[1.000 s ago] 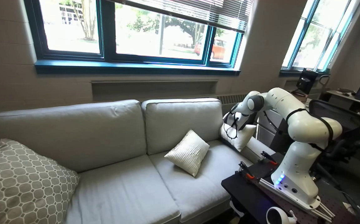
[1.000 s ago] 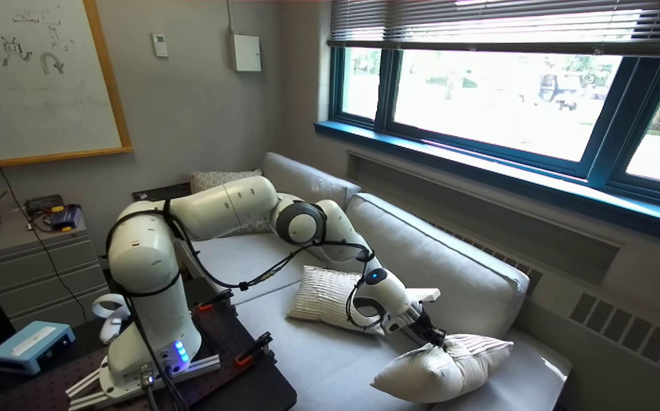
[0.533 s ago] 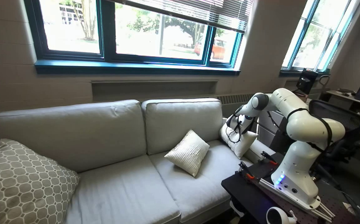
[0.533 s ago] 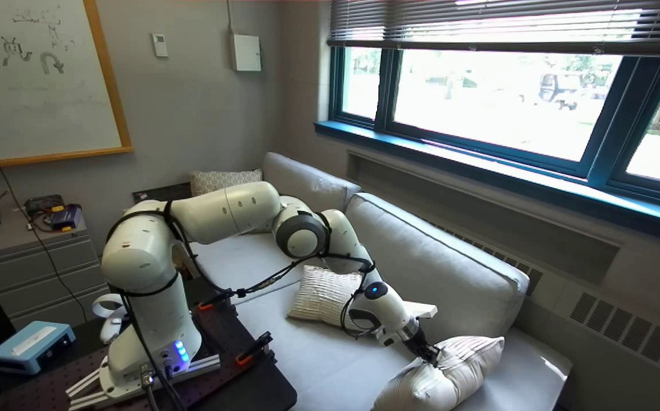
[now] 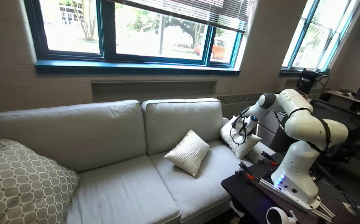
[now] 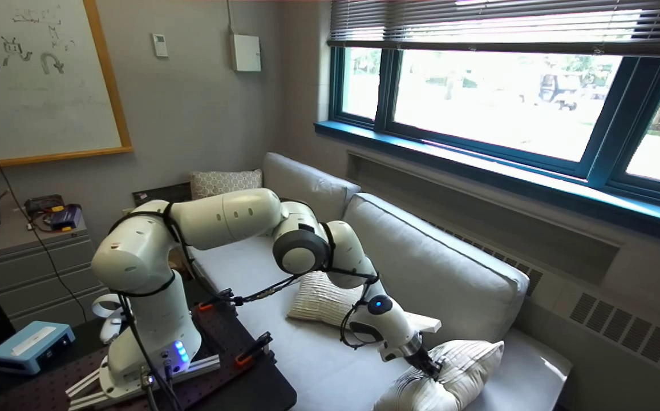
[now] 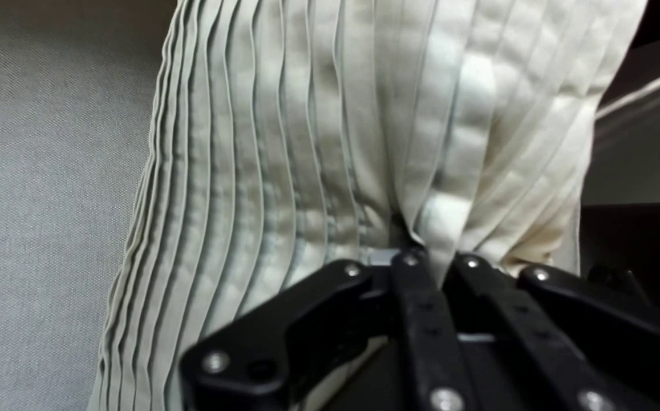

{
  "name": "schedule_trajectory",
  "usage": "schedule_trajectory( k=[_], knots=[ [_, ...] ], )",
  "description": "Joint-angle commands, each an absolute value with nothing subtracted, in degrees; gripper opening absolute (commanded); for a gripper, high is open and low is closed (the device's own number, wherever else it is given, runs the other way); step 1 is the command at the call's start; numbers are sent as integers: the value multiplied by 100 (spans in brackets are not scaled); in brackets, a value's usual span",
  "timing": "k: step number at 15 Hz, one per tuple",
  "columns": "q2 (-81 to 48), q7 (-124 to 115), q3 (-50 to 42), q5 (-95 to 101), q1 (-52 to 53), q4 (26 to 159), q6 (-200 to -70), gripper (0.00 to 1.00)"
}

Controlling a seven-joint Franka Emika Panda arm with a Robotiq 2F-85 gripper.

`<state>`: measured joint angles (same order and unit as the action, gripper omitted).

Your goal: Set the striped pillows against the armrest

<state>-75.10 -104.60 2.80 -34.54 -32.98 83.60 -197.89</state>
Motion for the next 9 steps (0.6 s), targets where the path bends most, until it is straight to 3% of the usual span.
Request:
schedule_trajectory(
  k=[1, 9],
  knots=[
    [-7326, -10470, 751, -2876, -3915, 8656, -19789, 1],
    [-6702, -10063, 1991, -1783, -5257, 9662, -19782, 2]
  ],
)
